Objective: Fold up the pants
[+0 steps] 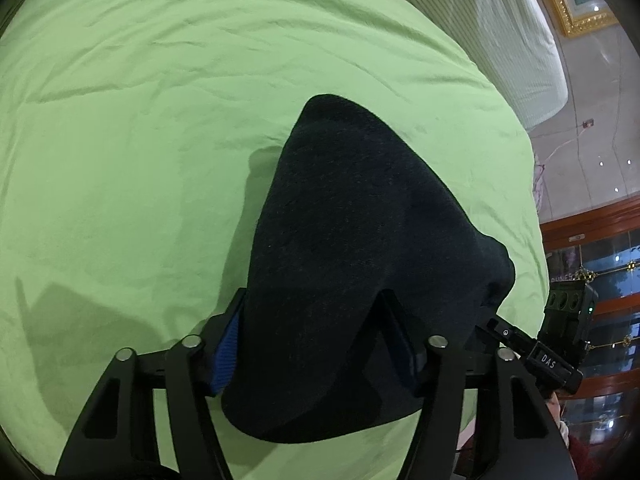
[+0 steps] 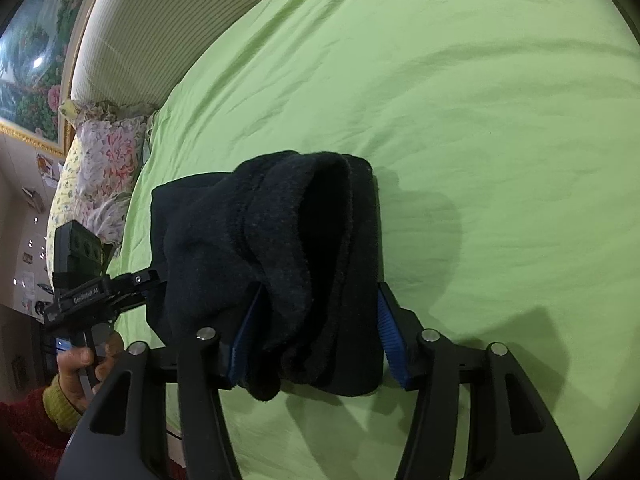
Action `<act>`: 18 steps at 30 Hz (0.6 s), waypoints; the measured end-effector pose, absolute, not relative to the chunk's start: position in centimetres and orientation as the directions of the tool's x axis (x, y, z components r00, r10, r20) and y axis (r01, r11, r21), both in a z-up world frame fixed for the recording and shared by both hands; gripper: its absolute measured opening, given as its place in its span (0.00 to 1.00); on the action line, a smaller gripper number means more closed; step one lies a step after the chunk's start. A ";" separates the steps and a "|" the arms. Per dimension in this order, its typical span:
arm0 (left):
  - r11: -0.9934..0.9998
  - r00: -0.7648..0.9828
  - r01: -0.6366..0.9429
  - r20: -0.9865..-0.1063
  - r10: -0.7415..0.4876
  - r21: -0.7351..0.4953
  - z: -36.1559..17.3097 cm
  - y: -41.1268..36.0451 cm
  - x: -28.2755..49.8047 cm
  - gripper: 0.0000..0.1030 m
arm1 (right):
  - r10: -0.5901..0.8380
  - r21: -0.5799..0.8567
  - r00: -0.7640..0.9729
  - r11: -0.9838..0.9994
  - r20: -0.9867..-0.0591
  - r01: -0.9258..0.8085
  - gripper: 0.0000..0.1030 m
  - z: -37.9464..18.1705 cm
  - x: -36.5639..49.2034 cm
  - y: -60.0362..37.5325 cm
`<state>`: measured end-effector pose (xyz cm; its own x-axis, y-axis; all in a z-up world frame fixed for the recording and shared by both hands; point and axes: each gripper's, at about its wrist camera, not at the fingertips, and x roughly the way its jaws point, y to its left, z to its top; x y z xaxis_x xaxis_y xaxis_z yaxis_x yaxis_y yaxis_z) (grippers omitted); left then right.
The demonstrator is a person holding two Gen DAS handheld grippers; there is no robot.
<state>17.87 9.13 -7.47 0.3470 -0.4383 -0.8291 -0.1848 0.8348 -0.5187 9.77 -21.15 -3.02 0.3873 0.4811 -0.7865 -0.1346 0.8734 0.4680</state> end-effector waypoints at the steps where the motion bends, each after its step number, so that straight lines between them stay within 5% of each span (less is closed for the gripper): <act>1: 0.833 0.349 -0.183 -0.827 -0.441 -0.522 -7.4 9.1 17.9 0.55 | 0.481 0.464 0.391 0.874 -0.785 -0.144 0.47 -2.8 9.6 -21.5; 6: 0.814 0.389 -0.161 -0.794 -0.467 -0.558 -6.4 9.5 17.2 0.36 | 0.475 0.439 0.433 0.878 -0.766 -0.188 0.39 -1.4 8.9 -20.8; 18: 0.800 0.497 -0.134 -0.738 -0.456 -0.585 -1.8 11.3 16.6 0.30 | 0.504 0.433 0.477 0.863 -0.720 -0.259 0.37 2.6 10.5 -18.2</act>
<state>16.57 11.29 -1.76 0.4968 -0.4563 -0.7383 -0.1343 0.8000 -0.5848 10.49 -18.20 2.58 0.4772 0.5045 -0.7196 -0.2590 0.8632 0.4334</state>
